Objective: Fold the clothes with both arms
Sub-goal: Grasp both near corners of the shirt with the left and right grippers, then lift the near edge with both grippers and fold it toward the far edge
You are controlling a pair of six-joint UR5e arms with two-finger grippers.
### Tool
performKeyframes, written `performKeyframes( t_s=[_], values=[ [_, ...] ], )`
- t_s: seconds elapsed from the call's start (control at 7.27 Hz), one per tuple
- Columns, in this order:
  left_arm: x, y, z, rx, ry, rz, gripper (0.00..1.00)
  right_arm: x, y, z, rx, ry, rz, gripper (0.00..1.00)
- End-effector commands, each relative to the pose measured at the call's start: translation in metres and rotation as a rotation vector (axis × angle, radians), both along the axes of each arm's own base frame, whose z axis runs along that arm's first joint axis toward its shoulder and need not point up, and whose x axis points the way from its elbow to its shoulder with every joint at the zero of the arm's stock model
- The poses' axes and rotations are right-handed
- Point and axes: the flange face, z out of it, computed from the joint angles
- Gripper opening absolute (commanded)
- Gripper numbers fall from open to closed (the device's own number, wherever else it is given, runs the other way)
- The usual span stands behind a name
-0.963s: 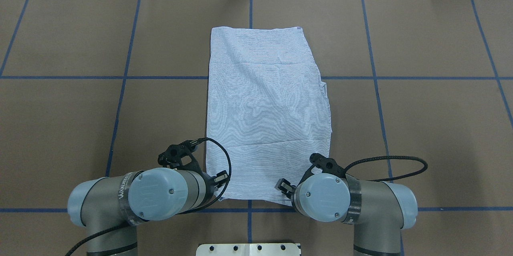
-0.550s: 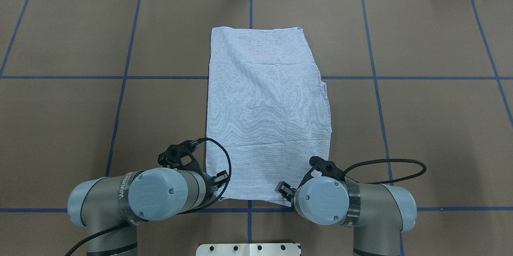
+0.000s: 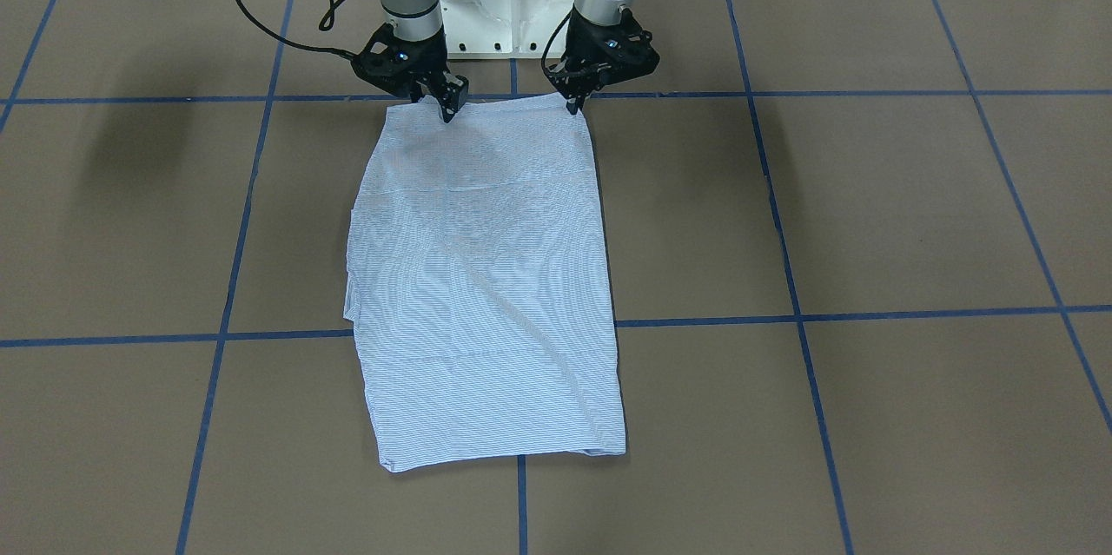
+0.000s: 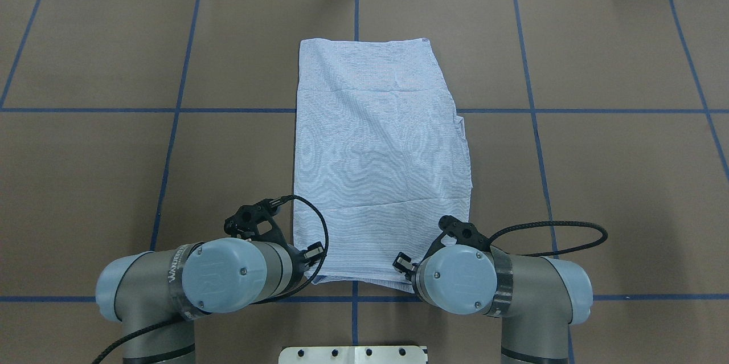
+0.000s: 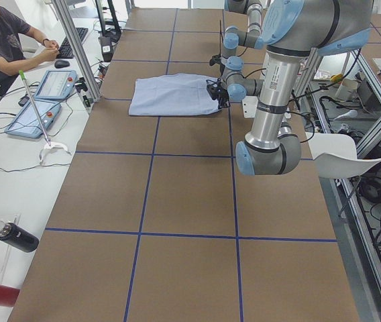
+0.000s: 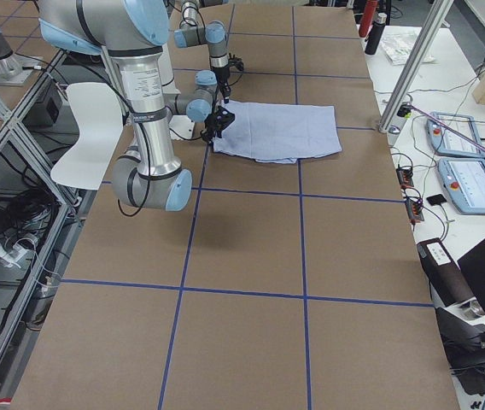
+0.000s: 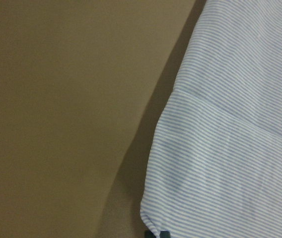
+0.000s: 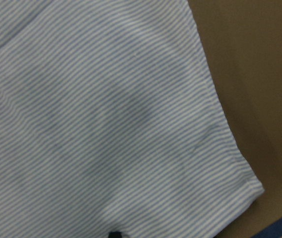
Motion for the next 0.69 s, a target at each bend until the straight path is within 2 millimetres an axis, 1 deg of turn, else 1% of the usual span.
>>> performKeyframes(
  t_s=[0.0,0.28,0.41,0.55],
  values=[
    [0.000,0.000,0.000,0.000,0.000,0.000,0.00,0.005,-0.007,-0.003,0.002,-0.007,0.017,0.00],
    [-0.001,0.001,-0.004,-0.002,-0.011,0.001,0.00,0.010,-0.014,-0.007,-0.001,-0.017,0.031,0.00],
    [-0.006,0.002,-0.011,-0.001,-0.003,0.001,0.00,0.021,-0.016,-0.019,0.001,-0.045,0.034,0.00],
    [-0.019,0.003,-0.022,0.005,0.025,-0.002,0.00,0.036,-0.014,-0.033,0.006,-0.083,0.031,0.00]
  ],
)
